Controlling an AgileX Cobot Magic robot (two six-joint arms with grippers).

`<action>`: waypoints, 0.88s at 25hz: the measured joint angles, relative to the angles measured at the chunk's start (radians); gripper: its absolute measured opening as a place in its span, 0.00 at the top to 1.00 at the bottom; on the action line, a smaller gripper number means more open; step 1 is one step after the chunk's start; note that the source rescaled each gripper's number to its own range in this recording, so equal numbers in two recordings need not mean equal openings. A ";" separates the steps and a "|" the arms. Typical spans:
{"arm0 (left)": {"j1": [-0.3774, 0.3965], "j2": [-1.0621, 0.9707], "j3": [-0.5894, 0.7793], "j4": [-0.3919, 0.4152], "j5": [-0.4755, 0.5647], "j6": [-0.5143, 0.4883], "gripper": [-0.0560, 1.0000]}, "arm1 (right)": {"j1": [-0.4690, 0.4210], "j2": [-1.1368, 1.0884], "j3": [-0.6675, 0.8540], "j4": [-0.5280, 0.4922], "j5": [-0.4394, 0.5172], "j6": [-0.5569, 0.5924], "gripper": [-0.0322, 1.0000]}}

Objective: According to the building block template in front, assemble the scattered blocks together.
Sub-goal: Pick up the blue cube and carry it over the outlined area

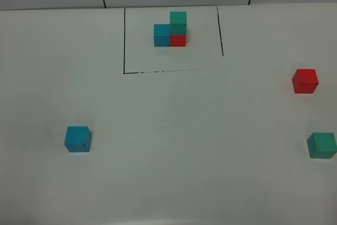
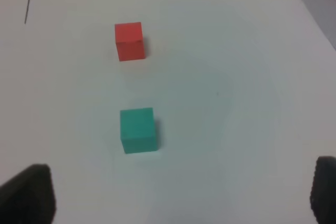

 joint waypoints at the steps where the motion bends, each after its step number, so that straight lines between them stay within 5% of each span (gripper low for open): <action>1: 0.000 0.000 0.000 0.000 0.000 0.000 0.02 | 0.000 0.001 0.001 0.000 0.000 0.000 0.00; 14: 0.000 0.000 0.000 0.000 0.000 0.000 0.02 | 0.000 0.001 0.002 0.000 0.000 0.000 0.00; 22: 0.000 0.000 0.000 0.000 0.000 0.000 0.02 | 0.000 0.001 0.002 0.000 0.000 0.008 0.18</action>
